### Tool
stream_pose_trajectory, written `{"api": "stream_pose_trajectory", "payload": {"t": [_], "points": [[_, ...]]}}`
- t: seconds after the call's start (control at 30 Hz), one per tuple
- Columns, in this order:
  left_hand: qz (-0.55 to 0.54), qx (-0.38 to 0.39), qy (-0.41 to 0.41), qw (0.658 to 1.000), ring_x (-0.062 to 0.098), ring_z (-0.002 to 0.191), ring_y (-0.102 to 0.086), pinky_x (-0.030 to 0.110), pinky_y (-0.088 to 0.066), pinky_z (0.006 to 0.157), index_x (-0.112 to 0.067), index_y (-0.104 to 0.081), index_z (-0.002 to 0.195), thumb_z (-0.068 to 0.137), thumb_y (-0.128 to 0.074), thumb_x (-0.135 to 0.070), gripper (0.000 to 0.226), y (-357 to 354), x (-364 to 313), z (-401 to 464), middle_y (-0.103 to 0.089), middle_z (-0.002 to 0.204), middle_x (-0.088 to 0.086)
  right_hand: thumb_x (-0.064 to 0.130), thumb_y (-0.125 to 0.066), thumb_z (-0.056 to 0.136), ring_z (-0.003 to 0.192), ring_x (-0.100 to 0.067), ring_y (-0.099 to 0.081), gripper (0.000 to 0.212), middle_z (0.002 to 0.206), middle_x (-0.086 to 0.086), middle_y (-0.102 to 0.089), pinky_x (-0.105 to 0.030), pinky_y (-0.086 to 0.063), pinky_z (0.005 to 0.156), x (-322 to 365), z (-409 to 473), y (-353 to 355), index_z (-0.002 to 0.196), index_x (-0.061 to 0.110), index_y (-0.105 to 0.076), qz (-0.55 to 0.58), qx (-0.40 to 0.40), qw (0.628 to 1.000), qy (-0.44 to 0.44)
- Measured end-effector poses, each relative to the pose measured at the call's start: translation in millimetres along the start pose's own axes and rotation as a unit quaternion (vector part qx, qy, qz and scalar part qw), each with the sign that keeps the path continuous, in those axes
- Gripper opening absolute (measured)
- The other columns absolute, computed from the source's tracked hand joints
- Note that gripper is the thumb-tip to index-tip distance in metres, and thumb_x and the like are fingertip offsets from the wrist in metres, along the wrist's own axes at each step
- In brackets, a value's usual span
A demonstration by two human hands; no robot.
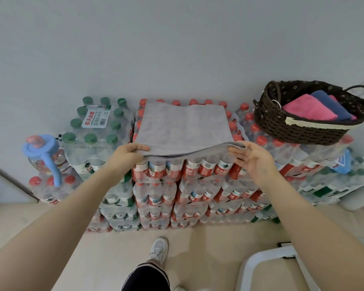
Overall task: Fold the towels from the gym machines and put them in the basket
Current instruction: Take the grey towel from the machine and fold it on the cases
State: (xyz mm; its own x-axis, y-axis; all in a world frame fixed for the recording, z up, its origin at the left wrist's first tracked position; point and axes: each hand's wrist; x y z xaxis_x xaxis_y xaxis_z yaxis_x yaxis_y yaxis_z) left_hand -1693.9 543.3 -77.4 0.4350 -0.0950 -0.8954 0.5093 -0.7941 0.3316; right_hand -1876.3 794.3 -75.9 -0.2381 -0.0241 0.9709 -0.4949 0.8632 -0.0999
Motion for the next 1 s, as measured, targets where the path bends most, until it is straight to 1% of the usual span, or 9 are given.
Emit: {"api": "stream_pose_trajectory", "payload": {"t": [0.13,0.2,0.33,0.43,0.5,0.6,0.7,0.83,1.0], "points": [[0.193,0.017,-0.101,0.976,0.014,0.07,-0.051,0.02,-0.043,0.063,-0.023,-0.053,0.112,0.077,-0.056,0.005,0.045,8.3,-19.9,0.6,-0.054,0.091,-0.004,0.007,-0.051,0.091,0.073,0.0,-0.066,0.016,0.084,0.005,-0.07,-0.021,-0.049,0.07,11.7,18.8,-7.3,0.089,0.018,-0.061,-0.11,-0.027,0.993,0.034],[0.23,-0.066,-0.165,0.957,0.016,0.079,-0.05,0.026,-0.046,0.075,-0.02,-0.058,0.111,0.078,-0.057,0.002,0.04,9.4,-26.0,12.6,-0.051,0.097,0.001,0.014,-0.059,0.088,0.058,-0.003,-0.059,0.008,0.068,0.004,-0.064,-0.019,-0.043,0.061,16.8,33.6,-11.2,0.082,0.016,-0.064,-0.157,-0.078,0.982,0.074],[0.214,-0.142,-0.184,0.949,0.016,0.093,-0.044,0.029,-0.037,0.08,-0.008,-0.069,0.095,0.084,-0.064,-0.013,0.014,18.2,-39.7,57.6,-0.045,0.101,0.005,0.025,-0.065,0.083,0.074,-0.018,-0.05,0.026,0.076,-0.016,-0.058,-0.032,-0.041,0.071,25.8,72.3,-16.1,0.084,-0.001,-0.066,-0.177,-0.129,0.968,0.119],[0.102,-0.086,-0.15,0.98,0.012,0.098,-0.048,0.028,-0.041,0.083,-0.013,-0.069,0.084,0.085,-0.064,-0.025,0.013,25.2,-53.1,92.9,-0.05,0.109,-0.004,0.025,-0.062,0.085,0.069,-0.019,-0.044,0.034,0.07,-0.015,-0.05,-0.033,-0.035,0.065,33.8,106.0,-19.8,0.077,-0.008,-0.058,-0.191,-0.147,0.964,0.11],[-0.032,-0.043,-0.089,0.995,0.012,0.082,-0.059,0.027,-0.048,0.077,-0.016,-0.066,0.077,0.085,-0.064,-0.028,0.014,29.8,-60.7,120.0,-0.065,0.088,-0.003,0.023,-0.058,0.088,0.058,-0.019,-0.035,0.038,0.058,-0.007,-0.038,-0.031,-0.027,0.057,38.7,131.6,-23.2,0.059,0.002,-0.046,-0.226,-0.152,0.958,0.093],[-0.125,0.001,0.001,0.992,0.01,0.058,-0.064,0.024,-0.054,0.062,-0.012,-0.063,0.07,0.087,-0.06,-0.027,0.023,31.1,-67.1,164.2,-0.069,0.057,-0.006,0.02,-0.051,0.091,0.055,-0.019,-0.031,0.038,0.053,-0.002,-0.031,-0.032,-0.024,0.057,41.7,169.3,-30.5,0.057,0.011,-0.037,-0.312,-0.161,0.933,0.079],[-0.053,0.048,0.051,0.996,0.013,0.062,-0.061,0.018,-0.051,0.057,-0.013,-0.062,0.079,0.092,-0.054,-0.024,0.018,25.3,-67.2,198.3,-0.068,0.074,0.001,0.015,-0.047,0.09,0.071,-0.021,-0.047,0.023,0.069,-0.005,-0.052,-0.029,-0.032,0.066,36.1,196.5,-35.0,0.069,0.009,-0.054,-0.415,-0.156,0.896,0.024],[0.186,0.042,-0.05,0.98,0.015,0.067,-0.047,0.026,-0.037,0.061,-0.01,-0.052,0.079,0.093,-0.049,-0.019,0.017,23.9,-64.4,220.0,-0.052,0.072,0.001,0.012,-0.047,0.086,0.081,-0.027,-0.051,0.019,0.079,-0.01,-0.057,-0.028,-0.03,0.068,27.2,211.8,-34.8,0.069,0.008,-0.054,-0.457,-0.169,0.873,0.014],[0.143,0.029,-0.03,0.989,0.02,0.081,-0.048,0.031,-0.038,0.07,-0.01,-0.049,0.085,0.093,-0.039,-0.014,0.013,26.9,-60.4,231.1,-0.053,0.083,0.005,0.012,-0.036,0.092,0.097,-0.04,-0.053,0.021,0.102,-0.027,-0.06,-0.038,-0.036,0.074,29.6,220.9,-35.2,0.092,0.0,-0.053,-0.484,-0.173,0.858,0.021]]}}
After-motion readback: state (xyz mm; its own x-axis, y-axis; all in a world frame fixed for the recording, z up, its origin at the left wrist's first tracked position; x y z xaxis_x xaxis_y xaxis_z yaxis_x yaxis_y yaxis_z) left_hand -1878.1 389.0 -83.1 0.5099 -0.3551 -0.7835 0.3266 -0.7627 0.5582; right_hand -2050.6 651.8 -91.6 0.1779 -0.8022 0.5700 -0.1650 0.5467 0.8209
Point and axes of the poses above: each hand's wrist, its own z-axis towards the middle knuckle, its own y-axis out of the back of the hand, x = y × z
